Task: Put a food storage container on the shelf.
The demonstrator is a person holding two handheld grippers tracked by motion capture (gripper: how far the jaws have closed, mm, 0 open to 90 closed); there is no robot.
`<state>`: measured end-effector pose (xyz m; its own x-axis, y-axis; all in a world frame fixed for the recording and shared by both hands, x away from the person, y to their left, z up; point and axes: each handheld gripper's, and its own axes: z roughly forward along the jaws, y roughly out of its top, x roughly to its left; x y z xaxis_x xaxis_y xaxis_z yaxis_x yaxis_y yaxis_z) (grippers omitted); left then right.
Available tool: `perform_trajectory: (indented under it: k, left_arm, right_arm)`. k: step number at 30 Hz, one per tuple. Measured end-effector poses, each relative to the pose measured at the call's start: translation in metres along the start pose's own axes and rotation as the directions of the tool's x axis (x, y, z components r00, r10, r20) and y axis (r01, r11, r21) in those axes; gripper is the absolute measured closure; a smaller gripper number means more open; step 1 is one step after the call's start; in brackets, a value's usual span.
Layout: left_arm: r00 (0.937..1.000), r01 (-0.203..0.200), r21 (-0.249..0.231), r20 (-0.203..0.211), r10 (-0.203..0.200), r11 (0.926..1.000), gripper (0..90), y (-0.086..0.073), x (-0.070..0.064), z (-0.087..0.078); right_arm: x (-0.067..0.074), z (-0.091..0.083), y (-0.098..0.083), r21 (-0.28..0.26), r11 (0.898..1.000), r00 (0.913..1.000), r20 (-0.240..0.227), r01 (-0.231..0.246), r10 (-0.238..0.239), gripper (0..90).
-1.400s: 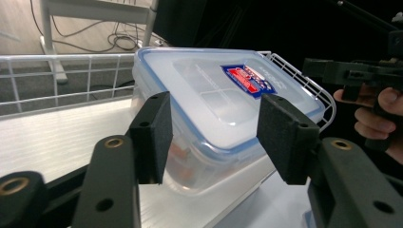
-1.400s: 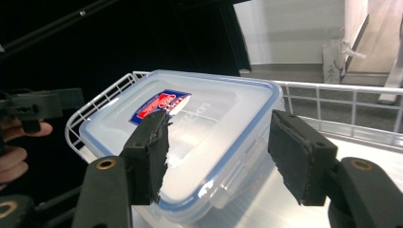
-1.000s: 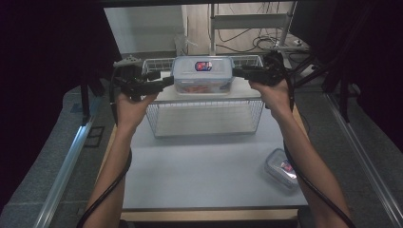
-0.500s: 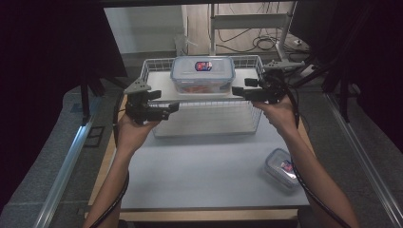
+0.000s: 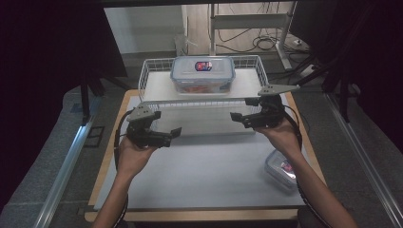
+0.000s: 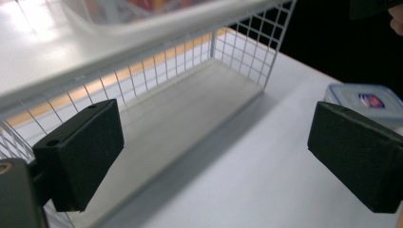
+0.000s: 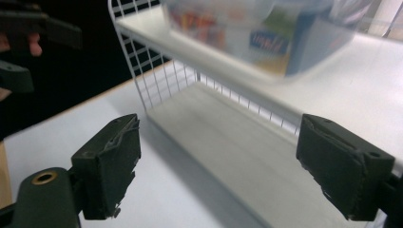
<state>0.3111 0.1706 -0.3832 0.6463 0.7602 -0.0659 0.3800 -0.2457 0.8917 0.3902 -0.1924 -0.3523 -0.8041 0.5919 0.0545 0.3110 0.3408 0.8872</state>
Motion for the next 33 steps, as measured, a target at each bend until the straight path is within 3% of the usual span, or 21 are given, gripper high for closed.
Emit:
perform_trajectory:
  k: [9, 14, 21, 25, 33]
  left_arm:
    - [1.0000, -0.002, -0.001, -0.002, 0.002, 1.0000, 3.8, -0.021, -0.010, 0.001]
    - [0.9994, -0.030, 0.015, -0.016, 0.031, 0.9994, 3.5, -0.034, -0.018, 0.003]
    - [0.9986, -0.041, -0.002, -0.033, 0.041, 0.9991, 3.0, -0.053, -0.028, -0.002]
    - [0.9989, -0.032, -0.004, -0.034, 0.032, 0.9995, 3.0, -0.063, -0.031, -0.005]
    - [0.9994, -0.018, -0.001, -0.031, 0.018, 0.9998, 3.0, -0.085, -0.036, -0.002]
  right_arm:
    - [0.013, -0.006, -0.023, 0.007, 1.000, 0.9997, -0.015, 0.019, -0.019, 9.7]
    - [0.017, -0.009, -0.037, 0.013, 1.000, 0.9995, -0.016, 0.026, -0.026, 8.2]
    - [0.018, -0.017, -0.056, -0.003, 1.000, 0.9999, -0.003, 0.010, -0.010, 5.0]
    - [0.018, -0.020, -0.069, -0.016, 1.000, 1.0000, -0.006, 0.000, 0.000, 4.4]
    - [0.023, -0.021, -0.092, 0.012, 1.000, 0.9999, -0.017, 0.003, -0.003, 4.3]
